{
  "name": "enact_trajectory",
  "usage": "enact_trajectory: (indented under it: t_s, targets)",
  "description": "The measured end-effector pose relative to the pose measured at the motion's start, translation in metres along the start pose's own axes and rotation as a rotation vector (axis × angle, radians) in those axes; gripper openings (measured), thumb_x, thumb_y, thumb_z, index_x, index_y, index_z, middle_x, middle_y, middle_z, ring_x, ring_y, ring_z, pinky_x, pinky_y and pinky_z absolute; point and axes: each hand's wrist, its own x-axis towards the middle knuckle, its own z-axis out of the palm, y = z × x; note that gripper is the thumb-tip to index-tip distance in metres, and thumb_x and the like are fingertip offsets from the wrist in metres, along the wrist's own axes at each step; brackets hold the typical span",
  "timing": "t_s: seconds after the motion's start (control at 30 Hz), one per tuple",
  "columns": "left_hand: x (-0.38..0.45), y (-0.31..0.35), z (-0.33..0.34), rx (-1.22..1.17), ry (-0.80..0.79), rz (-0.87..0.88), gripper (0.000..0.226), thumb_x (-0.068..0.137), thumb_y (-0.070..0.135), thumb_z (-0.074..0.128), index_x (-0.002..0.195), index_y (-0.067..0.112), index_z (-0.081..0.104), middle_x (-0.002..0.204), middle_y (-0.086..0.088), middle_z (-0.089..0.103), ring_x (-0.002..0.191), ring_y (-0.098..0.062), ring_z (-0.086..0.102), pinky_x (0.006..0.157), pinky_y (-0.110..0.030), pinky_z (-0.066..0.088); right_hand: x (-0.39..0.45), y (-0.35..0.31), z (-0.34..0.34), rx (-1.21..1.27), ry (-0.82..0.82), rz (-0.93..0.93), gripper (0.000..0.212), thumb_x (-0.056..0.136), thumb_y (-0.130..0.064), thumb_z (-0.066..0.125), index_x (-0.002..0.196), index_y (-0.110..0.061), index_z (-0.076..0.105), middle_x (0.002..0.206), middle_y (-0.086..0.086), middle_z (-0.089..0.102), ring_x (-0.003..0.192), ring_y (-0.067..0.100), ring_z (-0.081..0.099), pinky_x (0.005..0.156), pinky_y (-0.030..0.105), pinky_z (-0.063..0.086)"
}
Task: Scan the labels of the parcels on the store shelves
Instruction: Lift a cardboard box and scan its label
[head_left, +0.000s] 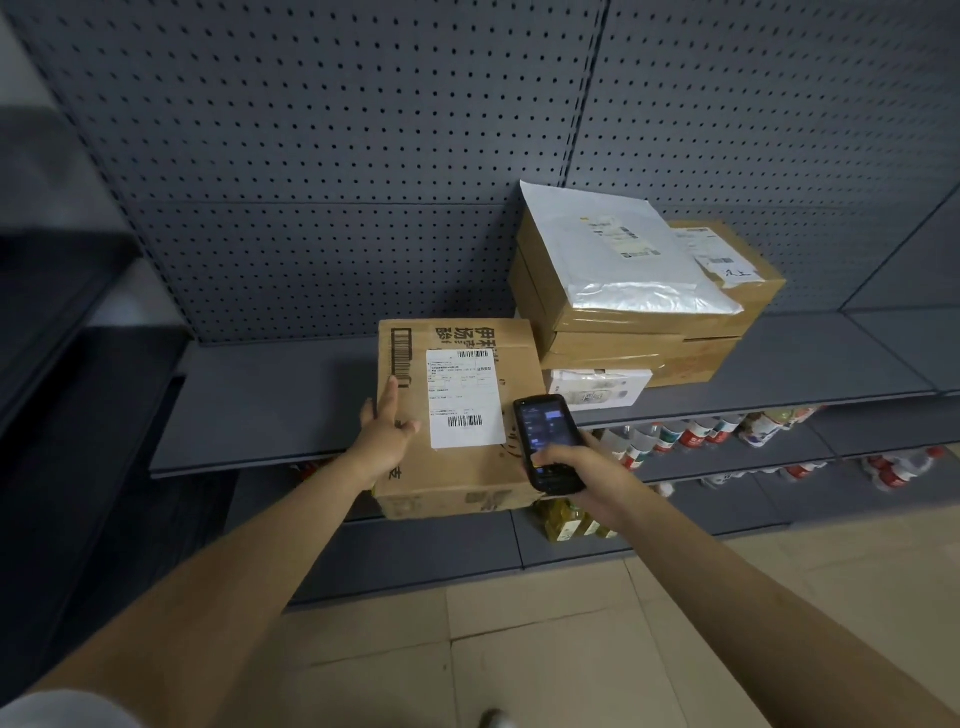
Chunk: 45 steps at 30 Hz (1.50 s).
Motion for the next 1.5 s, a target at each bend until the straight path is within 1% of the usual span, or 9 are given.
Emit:
enact_trajectory:
  t_s: [0.07,0.13,0.27,0.4,0.57,0.73,0.9,1.13,1.5]
  targets:
    - [0.008,0.003,-0.005,0.041,0.018,0.008,0.071,0.102,0.036,0.041,0.151,0.045,-0.010,0.161,-0.009,0.004,0.143,-0.033,0.027,0.113,-0.049,0.031,0.011,-0.005,-0.002,-0.018,-0.017,-0.009,0.058,0.074,0.003,0.071,0.127,-0.009,0.053,0.119,0.020,0.065,0.107,0.034,0.064,0.085,0.043,0.055]
    - [0.019,0.008,-0.011,0.070,0.035,0.012,0.069,0.101,0.042,0.039,0.152,0.043,-0.008,0.157,-0.011,0.019,0.134,-0.031,0.041,0.107,-0.045,0.041,0.025,-0.012,-0.008,-0.012,-0.044,-0.017,0.057,0.074,0.006,0.070,0.126,-0.010,0.053,0.118,0.020,0.067,0.106,0.035,0.066,0.089,0.045,0.055]
    - [0.033,0.026,-0.018,0.058,0.079,-0.039,0.069,0.101,0.040,0.043,0.154,0.037,0.000,0.154,-0.010,0.028,0.129,-0.030,0.047,0.089,-0.033,0.046,0.050,-0.033,-0.017,-0.038,-0.109,-0.044,0.050,0.076,0.008,0.068,0.121,-0.009,0.056,0.113,0.023,0.069,0.104,0.039,0.068,0.092,0.047,0.055]
    - [0.053,0.031,-0.027,-0.001,0.065,-0.063,0.076,0.093,0.045,0.054,0.153,0.041,0.007,0.155,-0.004,0.032,0.132,-0.027,0.046,0.106,-0.044,0.044,0.077,-0.045,-0.018,-0.055,-0.100,-0.070,0.065,0.060,0.003,0.075,0.121,-0.010,0.058,0.110,0.022,0.070,0.105,0.042,0.066,0.096,0.057,0.050]
    - [0.086,0.023,-0.036,-0.080,0.055,-0.108,0.092,0.067,0.063,0.061,0.147,0.051,0.018,0.150,0.003,0.041,0.127,-0.024,0.050,0.105,-0.049,0.043,0.104,-0.065,-0.013,-0.094,-0.102,-0.084,0.076,0.054,-0.006,0.077,0.125,-0.016,0.054,0.114,0.017,0.069,0.106,0.035,0.066,0.090,0.049,0.055]
    - [0.115,0.036,-0.050,-0.127,0.068,-0.097,0.085,0.065,0.063,0.062,0.143,0.051,0.032,0.140,0.004,0.050,0.115,-0.021,0.058,0.098,-0.048,0.048,0.126,-0.086,-0.001,-0.177,-0.077,-0.120,0.077,0.060,-0.007,0.079,0.130,-0.019,0.050,0.117,0.010,0.066,0.107,0.029,0.064,0.087,0.045,0.056]
    - [0.123,0.063,-0.050,-0.127,0.061,-0.037,0.071,0.071,0.057,0.061,0.138,0.052,0.038,0.143,0.005,0.047,0.122,-0.021,0.053,0.102,-0.048,0.046,0.146,-0.094,0.009,-0.265,0.037,-0.153,0.087,0.049,-0.012,0.081,0.130,-0.019,0.049,0.117,0.008,0.066,0.107,0.028,0.062,0.096,0.052,0.051]
    - [0.140,0.068,-0.037,-0.145,0.140,-0.028,0.068,0.095,0.029,0.058,0.153,0.031,0.025,0.153,-0.002,0.029,0.134,-0.025,0.041,0.106,-0.039,0.039,0.163,-0.096,0.013,-0.401,0.103,-0.203,0.074,0.070,0.005,0.077,0.134,-0.015,0.045,0.114,0.006,0.062,0.109,0.025,0.059,0.093,0.036,0.049]
    - [0.162,0.066,-0.040,-0.179,0.149,-0.007,0.071,0.095,0.019,0.058,0.154,0.029,0.021,0.158,0.000,0.021,0.142,-0.023,0.030,0.114,-0.044,0.032,0.181,-0.104,0.020,-0.458,0.146,-0.191,0.082,0.070,0.000,0.079,0.140,-0.015,0.040,0.129,0.009,0.059,0.117,0.027,0.056,0.100,0.040,0.048]
